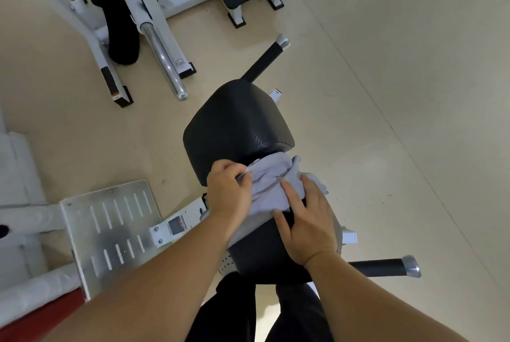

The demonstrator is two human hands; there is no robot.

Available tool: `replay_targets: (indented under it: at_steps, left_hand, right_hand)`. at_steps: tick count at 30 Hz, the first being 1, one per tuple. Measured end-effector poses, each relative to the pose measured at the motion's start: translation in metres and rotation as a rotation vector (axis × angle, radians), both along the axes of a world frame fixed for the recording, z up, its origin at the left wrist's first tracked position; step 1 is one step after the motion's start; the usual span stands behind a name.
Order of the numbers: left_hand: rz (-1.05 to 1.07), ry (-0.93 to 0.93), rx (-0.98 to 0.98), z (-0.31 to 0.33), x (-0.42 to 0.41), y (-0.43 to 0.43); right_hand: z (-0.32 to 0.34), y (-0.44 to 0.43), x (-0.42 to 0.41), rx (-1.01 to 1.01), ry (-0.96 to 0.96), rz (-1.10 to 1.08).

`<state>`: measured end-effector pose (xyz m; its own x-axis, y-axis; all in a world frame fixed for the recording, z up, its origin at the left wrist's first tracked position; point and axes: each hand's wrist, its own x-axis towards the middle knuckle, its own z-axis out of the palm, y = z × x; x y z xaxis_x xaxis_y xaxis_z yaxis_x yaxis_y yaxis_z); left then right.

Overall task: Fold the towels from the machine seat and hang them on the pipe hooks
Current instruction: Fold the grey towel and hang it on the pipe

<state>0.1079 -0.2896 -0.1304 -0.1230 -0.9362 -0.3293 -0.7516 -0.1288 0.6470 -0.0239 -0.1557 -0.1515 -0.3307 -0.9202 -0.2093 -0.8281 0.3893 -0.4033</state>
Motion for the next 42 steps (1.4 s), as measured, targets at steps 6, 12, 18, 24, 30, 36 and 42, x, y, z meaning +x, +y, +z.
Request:
replay_targets:
  at_steps: [6,12,18,24,30,36,42]
  left_hand:
    - [-0.140,0.086,0.049,0.048,0.007,0.024]
    - [-0.245,0.097,0.001,0.106,0.010,0.046]
    - [-0.255,0.153,-0.057,0.190,0.028,0.078]
    - [-0.117,0.147,-0.159,0.270,0.075,0.117]
    - [0.075,0.132,-0.284,0.320,0.133,0.160]
    - [0.308,0.097,-0.383,0.333,0.206,0.206]
    - [0.471,0.109,-0.313,0.314,0.296,0.264]
  right_hand:
    - [0.019,0.001,-0.001,0.048,-0.069,-0.014]
    - [0.093,-0.004,-0.027,-0.112,-0.225,0.001]
    - [0.176,-0.037,-0.035,-0.290,-0.396,0.494]
    - [0.245,-0.052,0.006,-0.116,-0.498,0.894]
    - [0.312,-0.037,0.058,-0.032,-0.596,1.039]
    - [0.317,-0.020,0.135,-0.049,-0.473,1.166]
    - [0.289,0.005,0.206,-0.025,-0.482,1.090]
